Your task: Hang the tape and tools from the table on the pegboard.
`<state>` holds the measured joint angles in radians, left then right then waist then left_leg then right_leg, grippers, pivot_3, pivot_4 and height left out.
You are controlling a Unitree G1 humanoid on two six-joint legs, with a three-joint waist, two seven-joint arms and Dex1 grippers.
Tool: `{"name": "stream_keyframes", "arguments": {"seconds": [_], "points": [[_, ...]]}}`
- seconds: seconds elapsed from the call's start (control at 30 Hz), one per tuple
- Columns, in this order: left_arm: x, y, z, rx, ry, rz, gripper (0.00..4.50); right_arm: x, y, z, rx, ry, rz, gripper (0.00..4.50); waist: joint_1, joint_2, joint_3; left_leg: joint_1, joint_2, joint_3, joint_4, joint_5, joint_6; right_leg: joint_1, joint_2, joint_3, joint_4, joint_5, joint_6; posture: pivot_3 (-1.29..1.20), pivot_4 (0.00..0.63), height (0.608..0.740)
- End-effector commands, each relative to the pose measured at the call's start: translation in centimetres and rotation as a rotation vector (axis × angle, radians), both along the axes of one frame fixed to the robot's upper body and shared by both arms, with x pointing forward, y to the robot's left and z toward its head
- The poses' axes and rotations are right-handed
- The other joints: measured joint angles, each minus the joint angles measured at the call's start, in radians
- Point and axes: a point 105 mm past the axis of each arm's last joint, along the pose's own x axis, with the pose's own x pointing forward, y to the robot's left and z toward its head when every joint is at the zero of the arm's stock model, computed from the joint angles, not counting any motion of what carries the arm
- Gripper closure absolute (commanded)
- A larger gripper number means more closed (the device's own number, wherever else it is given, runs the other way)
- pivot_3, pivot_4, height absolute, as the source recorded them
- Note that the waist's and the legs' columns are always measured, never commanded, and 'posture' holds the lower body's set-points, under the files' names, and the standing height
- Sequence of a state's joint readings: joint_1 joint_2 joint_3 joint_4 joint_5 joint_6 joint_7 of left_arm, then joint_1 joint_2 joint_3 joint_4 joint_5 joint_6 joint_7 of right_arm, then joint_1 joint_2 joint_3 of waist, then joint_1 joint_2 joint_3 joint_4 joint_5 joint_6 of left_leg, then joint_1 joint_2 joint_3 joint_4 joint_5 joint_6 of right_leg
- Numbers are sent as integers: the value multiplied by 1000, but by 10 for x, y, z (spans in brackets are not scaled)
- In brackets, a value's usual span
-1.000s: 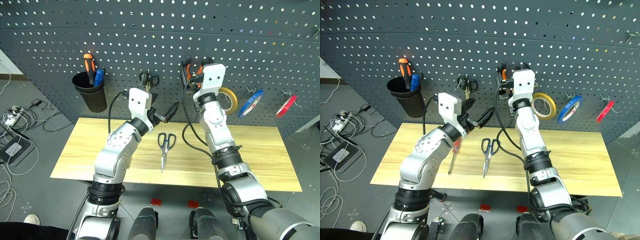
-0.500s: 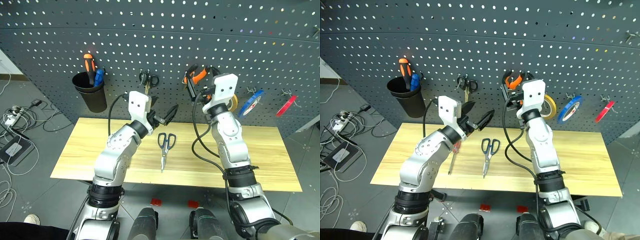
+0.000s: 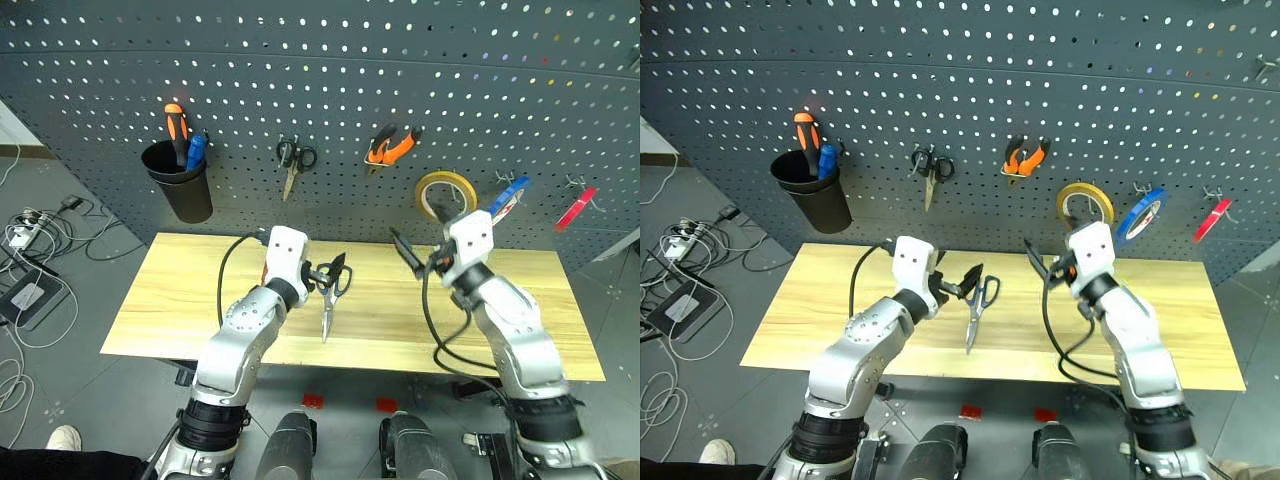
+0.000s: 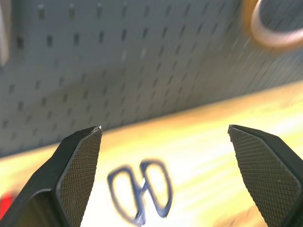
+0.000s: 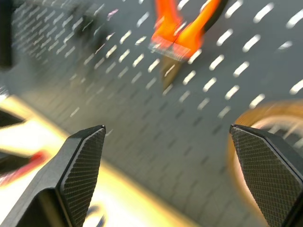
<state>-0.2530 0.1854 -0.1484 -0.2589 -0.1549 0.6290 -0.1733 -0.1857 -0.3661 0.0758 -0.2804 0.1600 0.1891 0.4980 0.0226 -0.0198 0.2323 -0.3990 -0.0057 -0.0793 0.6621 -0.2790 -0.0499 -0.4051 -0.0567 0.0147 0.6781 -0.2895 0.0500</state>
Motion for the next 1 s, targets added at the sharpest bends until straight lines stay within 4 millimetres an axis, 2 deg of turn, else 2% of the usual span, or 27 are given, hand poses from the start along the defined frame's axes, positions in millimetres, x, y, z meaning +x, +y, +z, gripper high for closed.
{"name": "stream_keyframes", "arguments": {"seconds": [0.03, 0.2, 0.37, 0.47, 0.67, 0.87, 0.97, 1.0], "points": [[2, 4, -17, 86, 55, 70, 0, -22, 16, 5, -50, -57, 175, 21, -3, 0, 12, 0, 0, 0, 0, 0, 0, 0, 0, 0, 0, 0, 0, 106, 313, 740], [4, 6, -42, 166, 160, 113, 0, -37, 27, -5, -102, -53, 312, 21, -6, -4, 38, 0, 0, -1, 1, 0, 0, 0, 0, 0, 1, 0, 0, 88, 344, 740], [2, -1, -62, 191, 249, 128, 0, -40, 38, -13, -105, -22, 377, 21, -7, -7, 68, 0, 0, -1, 2, 0, 0, 0, 0, 0, 1, 0, 0, 66, 379, 740], [1, -6, -66, 206, 263, 122, 0, -43, 43, -16, -118, -14, 415, 21, -8, -7, 88, -1, 0, -1, 2, 0, 0, 0, 0, -1, 2, 0, 0, 54, 399, 740], [2, -11, -70, 254, 270, 119, 0, -45, 40, -31, -163, 42, 438, 21, -11, -9, 118, -1, 1, -1, 3, 0, 0, 0, -1, 0, 2, 0, 0, 44, 430, 740], [1, -13, -71, 313, 268, 116, 0, -40, 40, -31, -147, 56, 421, 21, -18, -9, 139, -1, 1, -1, 3, 0, -1, -1, -1, -1, 3, 0, 0, 52, 440, 740], [-1, -14, -72, 327, 260, 111, 514, -39, 41, -32, -153, 52, 415, 0, -19, -10, 141, -1, 1, -1, 3, 0, -1, -1, -1, -1, 2, 0, 0, 54, 437, 740], [-2, -14, -72, 328, 260, 110, 813, -39, 41, -32, -154, 50, 413, 0, -19, -10, 142, -1, 1, -1, 3, 0, -1, -1, -1, 0, 2, 0, 0, 54, 437, 740]]}}
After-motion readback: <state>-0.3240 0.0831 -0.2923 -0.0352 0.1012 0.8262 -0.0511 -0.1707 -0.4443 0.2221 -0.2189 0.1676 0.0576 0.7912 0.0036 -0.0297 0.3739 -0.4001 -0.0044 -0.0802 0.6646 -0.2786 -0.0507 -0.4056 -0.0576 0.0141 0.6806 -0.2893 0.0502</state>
